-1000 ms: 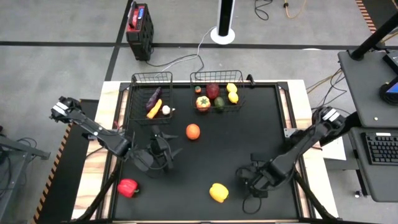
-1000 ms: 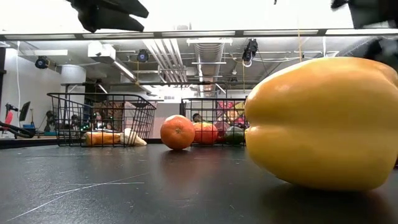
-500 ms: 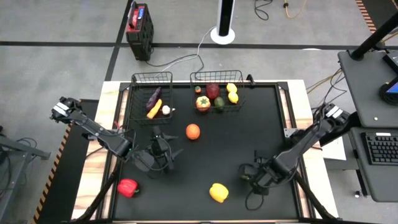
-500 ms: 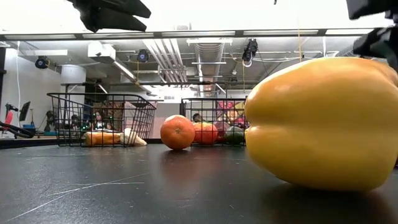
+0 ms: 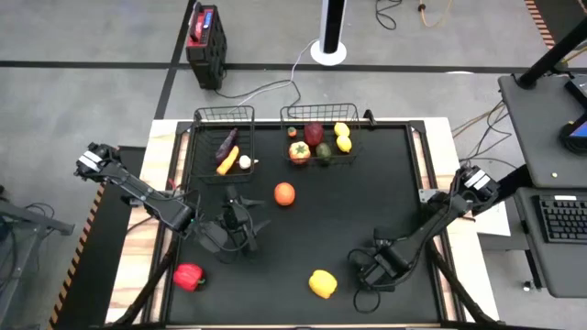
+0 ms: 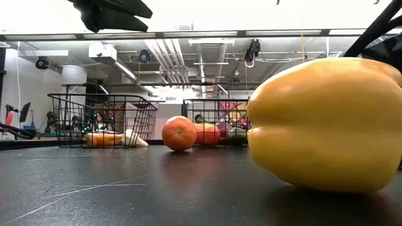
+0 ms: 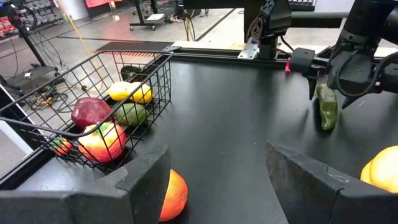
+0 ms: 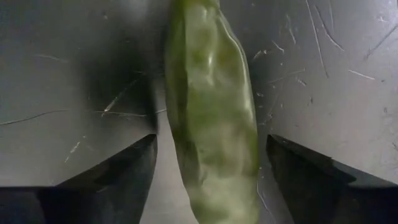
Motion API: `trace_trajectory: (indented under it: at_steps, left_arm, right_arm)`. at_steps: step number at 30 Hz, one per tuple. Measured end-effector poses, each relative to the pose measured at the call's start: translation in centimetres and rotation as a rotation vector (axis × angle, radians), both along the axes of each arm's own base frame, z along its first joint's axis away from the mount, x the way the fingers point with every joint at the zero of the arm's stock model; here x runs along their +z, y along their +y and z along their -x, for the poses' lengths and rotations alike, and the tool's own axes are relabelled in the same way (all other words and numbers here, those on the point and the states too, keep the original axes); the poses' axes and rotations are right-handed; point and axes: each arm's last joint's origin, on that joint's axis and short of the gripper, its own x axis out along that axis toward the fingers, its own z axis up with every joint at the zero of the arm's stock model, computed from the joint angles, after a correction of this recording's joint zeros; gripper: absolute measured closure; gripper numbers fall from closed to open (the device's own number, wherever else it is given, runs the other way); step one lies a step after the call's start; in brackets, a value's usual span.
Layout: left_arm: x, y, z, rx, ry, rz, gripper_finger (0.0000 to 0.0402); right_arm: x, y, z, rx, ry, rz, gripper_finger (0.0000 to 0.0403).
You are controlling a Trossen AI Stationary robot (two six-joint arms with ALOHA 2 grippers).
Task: Sort produce into baskets
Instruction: Put the green chili pepper into the left black wire basket
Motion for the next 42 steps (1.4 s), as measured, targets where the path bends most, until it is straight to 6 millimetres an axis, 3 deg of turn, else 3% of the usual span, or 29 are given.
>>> trace_trajectory:
  at_steps: [15,23,30,36,42]
  left_arm:
    - [0.0,0.0,0.0,0.000,-0.004,0.002,0.0160]
    - [0.0,0.0,0.0,0.000,-0.004,0.002,0.0160]
    - [0.2,-0.2,-0.3,-0.005,-0.033,0.017,0.0160]
    - [-0.3,-1.0,-1.5,-0.073,-0.053,-0.019,0.0160]
    - [-0.6,-2.4,-3.5,-0.200,-0.152,-0.077,0.0160]
  right_arm:
    - [-0.1,0.1,-0.3,0.044,-0.033,-0.019,0.0280]
    - [2.5,-0.5,0.1,0.011,-0.170,-0.019,0.0266]
    - [7.4,-1.5,-0.1,-0.009,-0.598,0.046,0.0273]
    - [10.5,-1.3,-1.6,0.096,-0.939,0.126,0.0274]
    - [11.7,-1.5,-4.4,0.211,-1.133,0.209,0.0274]
